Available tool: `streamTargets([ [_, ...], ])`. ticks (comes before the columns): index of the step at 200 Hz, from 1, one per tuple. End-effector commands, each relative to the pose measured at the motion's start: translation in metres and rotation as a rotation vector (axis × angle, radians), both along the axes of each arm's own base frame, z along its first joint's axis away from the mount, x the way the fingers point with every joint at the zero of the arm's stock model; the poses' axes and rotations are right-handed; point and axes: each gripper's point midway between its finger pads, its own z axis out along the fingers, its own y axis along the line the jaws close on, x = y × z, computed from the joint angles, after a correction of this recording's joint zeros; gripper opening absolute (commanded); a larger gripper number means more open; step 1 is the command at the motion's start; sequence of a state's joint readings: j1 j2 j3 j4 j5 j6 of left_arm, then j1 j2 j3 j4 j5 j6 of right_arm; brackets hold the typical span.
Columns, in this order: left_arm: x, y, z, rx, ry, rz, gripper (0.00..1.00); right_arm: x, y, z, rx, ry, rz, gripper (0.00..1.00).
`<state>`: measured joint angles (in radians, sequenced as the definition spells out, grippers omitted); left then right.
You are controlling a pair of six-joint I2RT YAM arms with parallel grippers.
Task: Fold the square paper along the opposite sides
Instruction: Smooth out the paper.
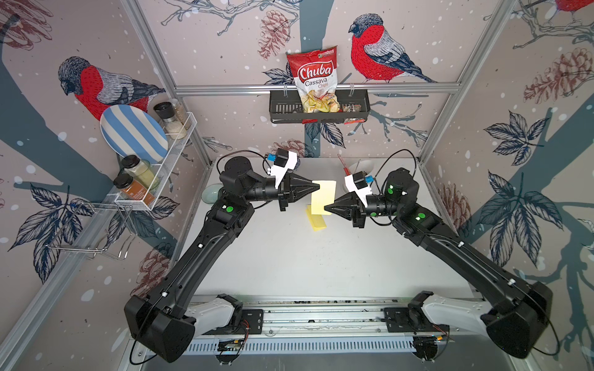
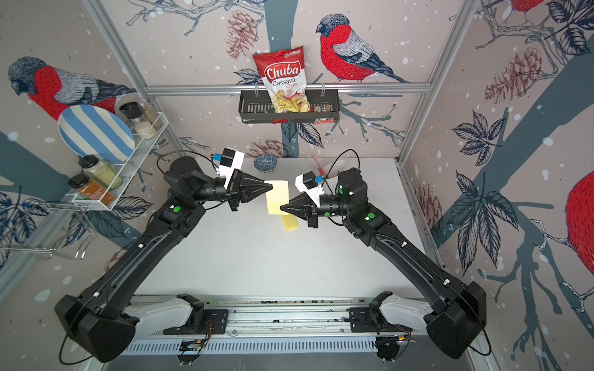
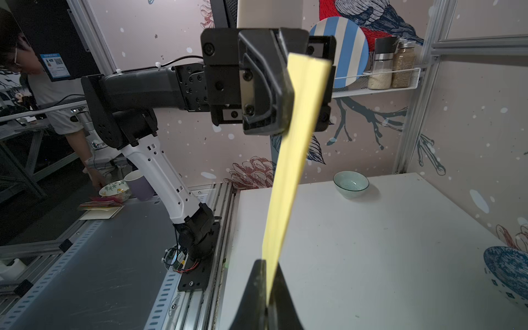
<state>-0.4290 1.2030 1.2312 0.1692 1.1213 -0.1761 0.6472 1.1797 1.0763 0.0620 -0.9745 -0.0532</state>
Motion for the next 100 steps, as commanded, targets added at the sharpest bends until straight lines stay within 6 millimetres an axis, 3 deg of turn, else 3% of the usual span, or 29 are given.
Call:
streamTargets([
  [1,0.0005,0.0006,0.0084,-0.016,-0.048,0.013,0.00,-0.0017,-0.0016,-0.0006,0.002,-0.019,-0.003,0.20],
  [5,0.0001,0.0008,0.0094,-0.017,-0.049,0.014,0.00,-0.0015,-0.0016,-0.0008,0.003,-0.018,-0.005,0.16],
  [11,-0.0003,0.0008,0.0101,-0.018,-0.052,0.013,0.00,-0.0003,-0.0017,-0.0020,0.001,-0.014,-0.010,0.00],
  [52,-0.0004,0.0013,0.0107,-0.015,-0.051,0.017,0.00,-0.0015,-0.0037,-0.0021,0.014,-0.015,-0.014,0.00],
  [61,-0.0008,0.0013,0.0114,-0.016,-0.055,0.017,0.00,-0.0025,-0.0042,-0.0028,0.014,-0.019,-0.013,0.14],
  [68,-0.0005,0.0015,0.0115,-0.016,-0.055,0.018,0.00,-0.0018,-0.0043,-0.0035,0.013,-0.016,-0.016,0.16],
  [72,-0.0011,0.0016,0.0123,-0.017,-0.057,0.017,0.00,-0.0013,-0.0046,-0.0041,0.012,-0.014,-0.018,0.12],
  [76,-0.0008,0.0017,0.0121,-0.017,-0.058,0.019,0.00,-0.0014,-0.0044,-0.0044,0.012,-0.012,-0.017,0.00],
  [100,-0.0017,0.0024,0.0136,-0.018,-0.062,0.022,0.00,-0.0040,-0.0048,-0.0061,0.009,-0.007,-0.003,0.00],
])
